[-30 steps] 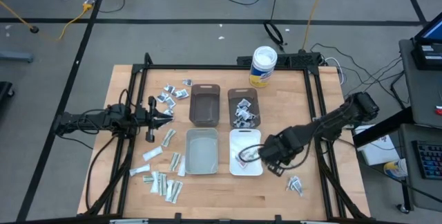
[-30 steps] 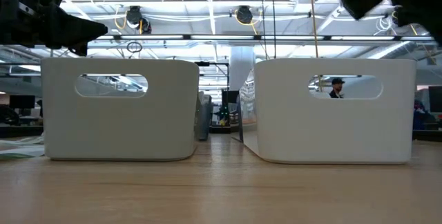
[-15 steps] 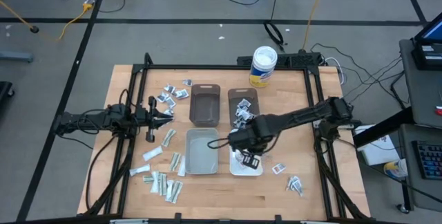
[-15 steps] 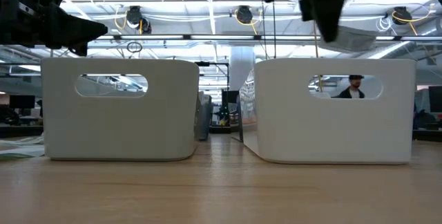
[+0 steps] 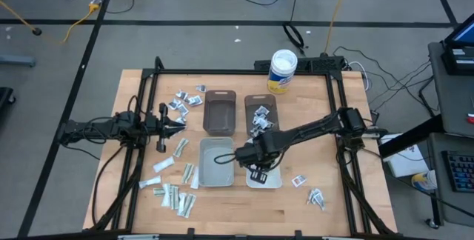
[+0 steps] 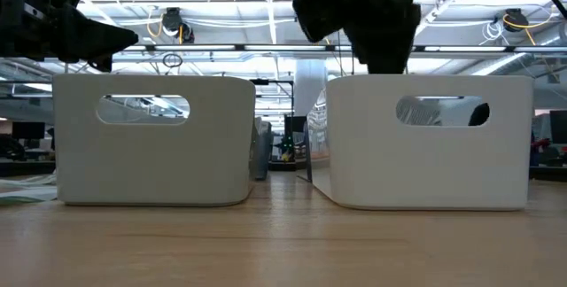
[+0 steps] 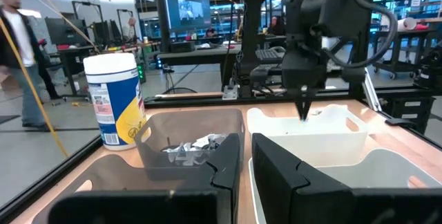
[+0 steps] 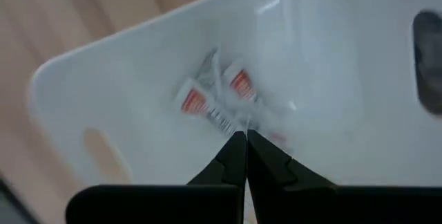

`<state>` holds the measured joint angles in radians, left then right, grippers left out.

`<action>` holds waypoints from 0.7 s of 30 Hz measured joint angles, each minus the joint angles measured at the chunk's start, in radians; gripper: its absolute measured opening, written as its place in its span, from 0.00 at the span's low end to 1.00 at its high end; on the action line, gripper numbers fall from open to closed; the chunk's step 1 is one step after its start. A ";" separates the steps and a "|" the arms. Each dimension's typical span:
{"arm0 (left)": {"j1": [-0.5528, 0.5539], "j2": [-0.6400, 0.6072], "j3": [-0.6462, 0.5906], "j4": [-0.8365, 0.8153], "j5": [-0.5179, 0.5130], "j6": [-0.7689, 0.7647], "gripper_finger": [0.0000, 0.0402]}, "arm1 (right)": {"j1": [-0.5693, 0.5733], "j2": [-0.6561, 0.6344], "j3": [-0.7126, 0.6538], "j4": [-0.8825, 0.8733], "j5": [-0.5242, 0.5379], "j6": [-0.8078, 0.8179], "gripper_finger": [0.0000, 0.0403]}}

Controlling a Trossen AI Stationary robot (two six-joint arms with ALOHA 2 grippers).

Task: Pick & Place First Aid Supplies
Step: Put the orange pad into the white bin

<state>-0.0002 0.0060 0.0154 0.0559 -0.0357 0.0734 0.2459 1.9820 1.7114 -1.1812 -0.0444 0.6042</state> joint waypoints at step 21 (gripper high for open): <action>0.000 0.000 0.000 0.000 0.000 0.000 0.12 | 0.007 -0.027 -0.087 0.083 0.016 -0.105 0.41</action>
<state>-0.0006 0.0059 0.0151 0.0559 -0.0357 0.0734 0.2524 1.9549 1.6249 -1.0978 -0.0285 0.4993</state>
